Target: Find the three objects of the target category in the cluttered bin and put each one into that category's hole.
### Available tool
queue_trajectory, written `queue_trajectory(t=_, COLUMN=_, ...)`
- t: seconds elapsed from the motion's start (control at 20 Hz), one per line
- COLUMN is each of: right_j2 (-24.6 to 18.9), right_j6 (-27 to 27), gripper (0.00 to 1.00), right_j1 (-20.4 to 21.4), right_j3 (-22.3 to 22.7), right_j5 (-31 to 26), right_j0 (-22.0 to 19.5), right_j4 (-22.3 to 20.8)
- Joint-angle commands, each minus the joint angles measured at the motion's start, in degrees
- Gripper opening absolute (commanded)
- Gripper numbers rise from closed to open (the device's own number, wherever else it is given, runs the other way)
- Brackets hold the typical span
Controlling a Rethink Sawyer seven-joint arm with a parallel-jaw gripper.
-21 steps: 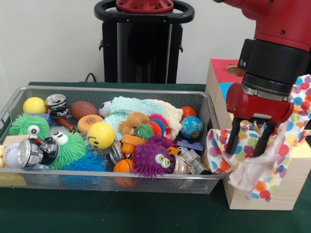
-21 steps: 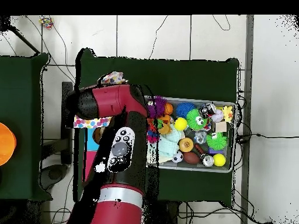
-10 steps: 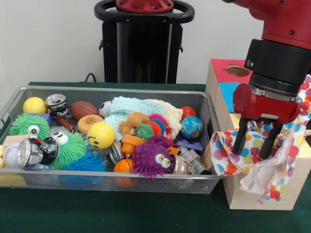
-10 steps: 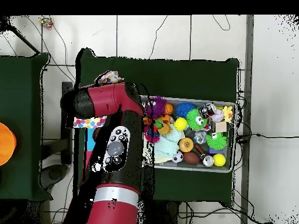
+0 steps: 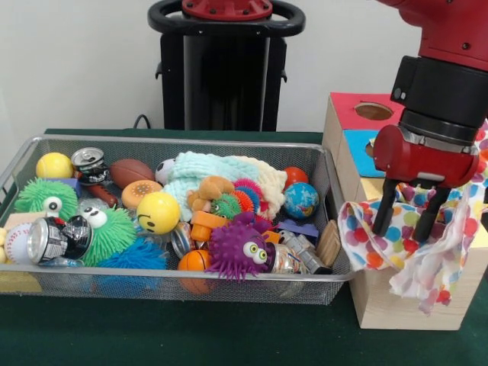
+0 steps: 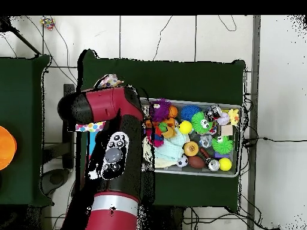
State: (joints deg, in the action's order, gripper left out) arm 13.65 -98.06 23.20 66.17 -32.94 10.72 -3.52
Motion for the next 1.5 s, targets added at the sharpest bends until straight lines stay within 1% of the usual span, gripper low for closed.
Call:
queue_trajectory(t=0.05, right_j2=-3.86, right_j6=-7.65, gripper=1.00, right_j1=-0.19, right_j3=10.34, right_j5=-6.98, right_j0=0.67, right_j4=0.79)
queue_trajectory(t=0.2, right_j2=-3.69, right_j6=-9.11, gripper=1.00, right_j1=0.60, right_j3=13.17, right_j5=-5.50, right_j0=1.47, right_j4=1.02)
queue_trajectory(t=0.4, right_j2=-4.00, right_j6=-8.34, gripper=1.00, right_j1=0.86, right_j3=14.29, right_j5=-4.59, right_j0=1.54, right_j4=0.66)
queue_trajectory(t=0.7, right_j2=-4.40, right_j6=-6.71, gripper=1.00, right_j1=0.32, right_j3=13.82, right_j5=-3.48, right_j0=1.14, right_j4=-0.16)
queue_trajectory(t=0.85, right_j2=-5.40, right_j6=-5.25, gripper=1.00, right_j1=0.14, right_j3=13.74, right_j5=-4.28, right_j0=0.49, right_j4=-0.07)
queue_trajectory(t=1.05, right_j2=-5.69, right_j6=-4.60, gripper=1.00, right_j1=-0.23, right_j3=13.36, right_j5=-4.45, right_j0=0.49, right_j4=-0.29)
queue_trajectory(t=1.25, right_j2=-5.48, right_j6=-5.10, gripper=1.00, right_j1=-1.48, right_j3=12.30, right_j5=-4.39, right_j0=0.99, right_j4=-0.41)
queue_trajectory(t=1.4, right_j2=-5.63, right_j6=-7.24, gripper=1.00, right_j1=-3.10, right_j3=12.75, right_j5=-3.56, right_j0=1.70, right_j4=0.36)
queue_trajectory(t=1.5, right_j2=-4.91, right_j6=-9.51, gripper=1.00, right_j1=-4.00, right_j3=12.90, right_j5=-2.88, right_j0=2.80, right_j4=0.79)
